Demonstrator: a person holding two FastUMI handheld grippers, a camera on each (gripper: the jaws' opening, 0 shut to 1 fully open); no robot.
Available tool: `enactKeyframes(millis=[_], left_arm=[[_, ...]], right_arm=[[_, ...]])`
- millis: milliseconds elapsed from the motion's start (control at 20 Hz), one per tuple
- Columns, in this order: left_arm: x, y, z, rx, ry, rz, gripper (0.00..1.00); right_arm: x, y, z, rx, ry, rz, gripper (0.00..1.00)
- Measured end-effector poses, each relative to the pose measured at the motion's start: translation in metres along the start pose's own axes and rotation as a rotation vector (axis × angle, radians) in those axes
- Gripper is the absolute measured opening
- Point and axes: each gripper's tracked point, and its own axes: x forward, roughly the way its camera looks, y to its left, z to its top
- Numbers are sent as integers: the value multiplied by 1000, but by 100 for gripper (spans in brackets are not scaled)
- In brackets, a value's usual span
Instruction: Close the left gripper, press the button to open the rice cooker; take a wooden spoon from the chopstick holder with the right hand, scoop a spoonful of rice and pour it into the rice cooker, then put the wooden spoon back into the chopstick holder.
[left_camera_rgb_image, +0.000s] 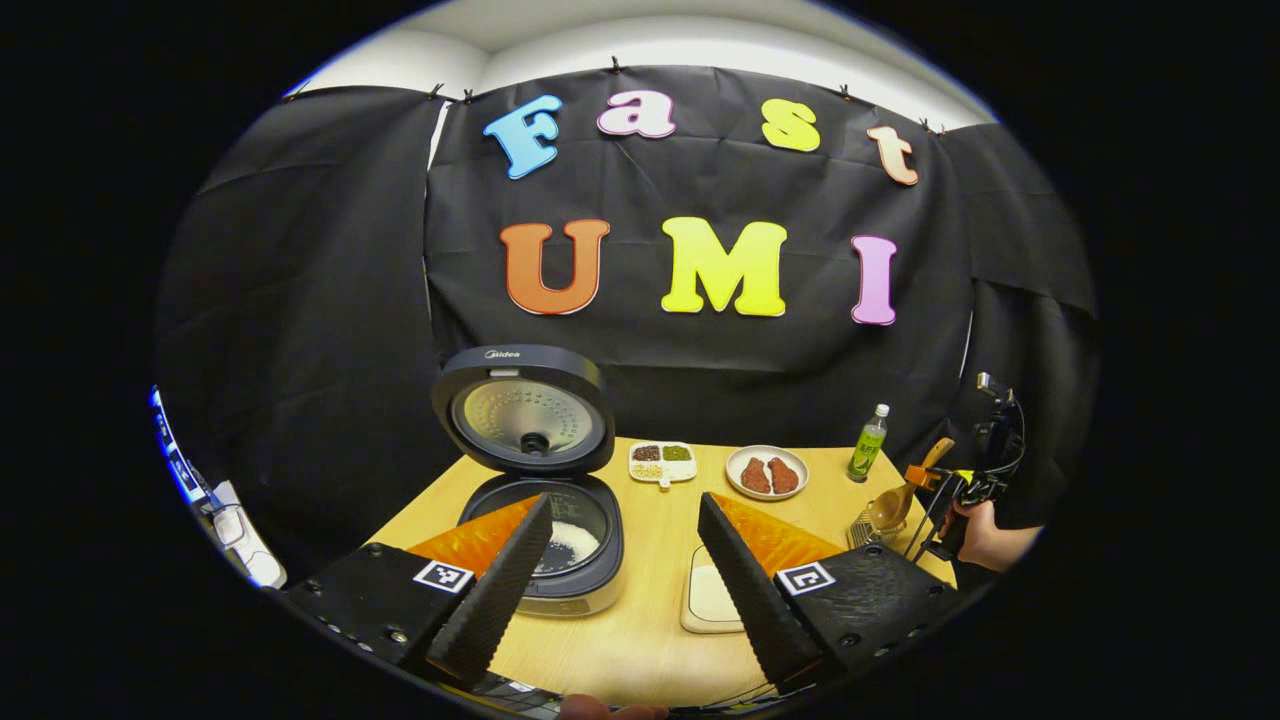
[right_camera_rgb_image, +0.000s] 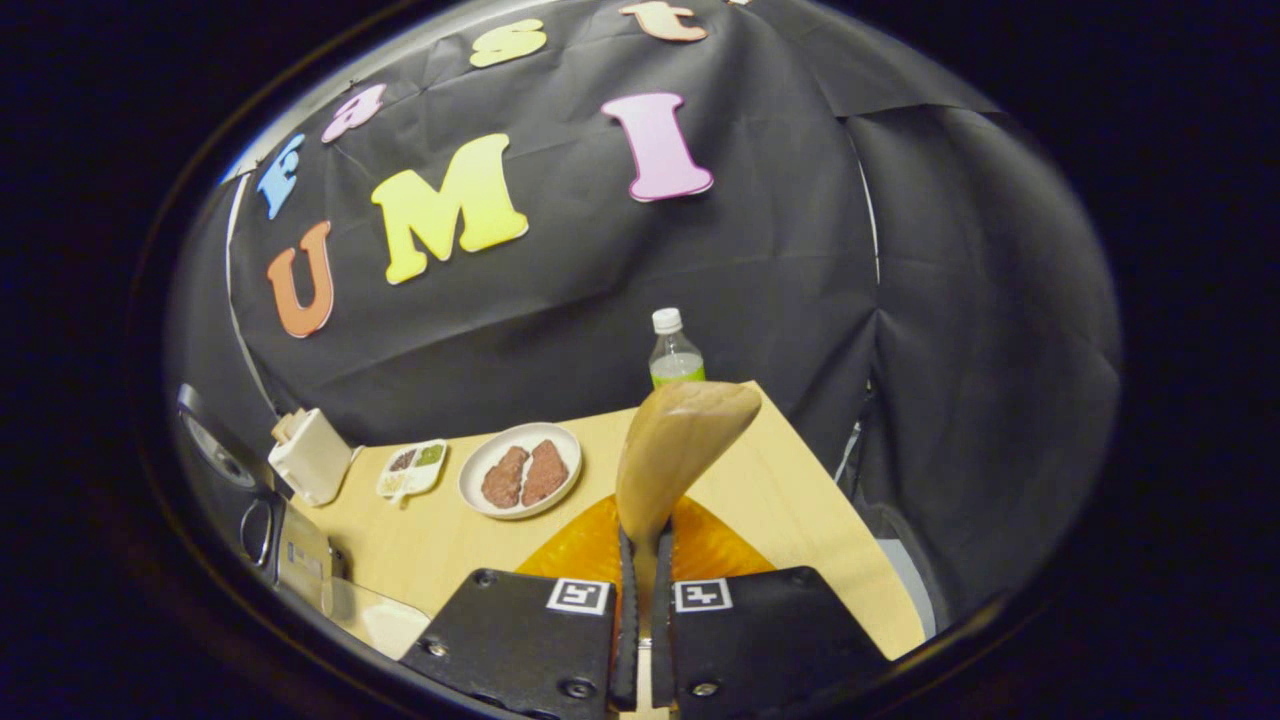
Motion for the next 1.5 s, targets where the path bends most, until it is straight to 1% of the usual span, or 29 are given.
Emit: enactKeyframes(millis=[100, 250, 400, 550, 600, 650, 700, 750, 800, 850, 900, 950, 1000, 1150, 1200, 1300, 1500], left_arm=[[-4, 6, 0, -2, 4, 21, 95], [-7, 9, -9, 0, 24, 36, 95], [-9, 9, -9, 16, 29, 30, 95], [-7, 8, -7, 17, 26, 22, 94], [-6, 8, -6, 12, 26, 15, 95], [-7, 9, -5, 6, 24, 9, 95], [-8, 8, -3, 2, 20, 2, 95], [-9, 8, -1, -1, 12, -4, 95], [-10, 9, 2, -3, 4, -10, 95], [-9, 8, 4, -6, -3, -17, 95], [-8, 9, 6, -8, -10, -21, 94], [-9, 8, 7, -10, -16, -25, 94], [-9, 9, 10, -11, -24, -28, 94], [-5, 21, 26, 4, -62, -30, 95], [0, 32, 37, 15, -80, -14, 95], [11, 50, 59, 22, -105, 20, 94], [29, 74, 97, -40, -128, 43, 94]], right_arm=[[9, -2, -12, -13, 3, -4, 11], [19, -5, -22, 1, 6, -13, 13], [24, -10, -28, 27, 10, -28, 14], [20, -7, -23, 27, -18, -12, 18], [17, -10, -20, 21, -30, -16, 24], [15, -11, -18, 18, -39, -21, 27], [9, -11, -15, 17, -48, -23, 44], [5, -13, -11, 11, -60, -36, 54], [-1, -16, -7, 5, -71, -48, 73], [-7, -17, -3, -4, -84, -59, 80], [-14, -19, 4, -24, -99, -71, 84], [-22, -20, 11, -45, -121, -84, 87], [-32, -20, 22, -63, -149, -90, 93], [-61, -8, 52, -100, -215, -86, 96], [-72, -1, 62, -107, -236, -77, 100], [-96, 17, 77, -126, -271, -60, 100], [-154, 54, 91, -118, -329, -9, 100]])
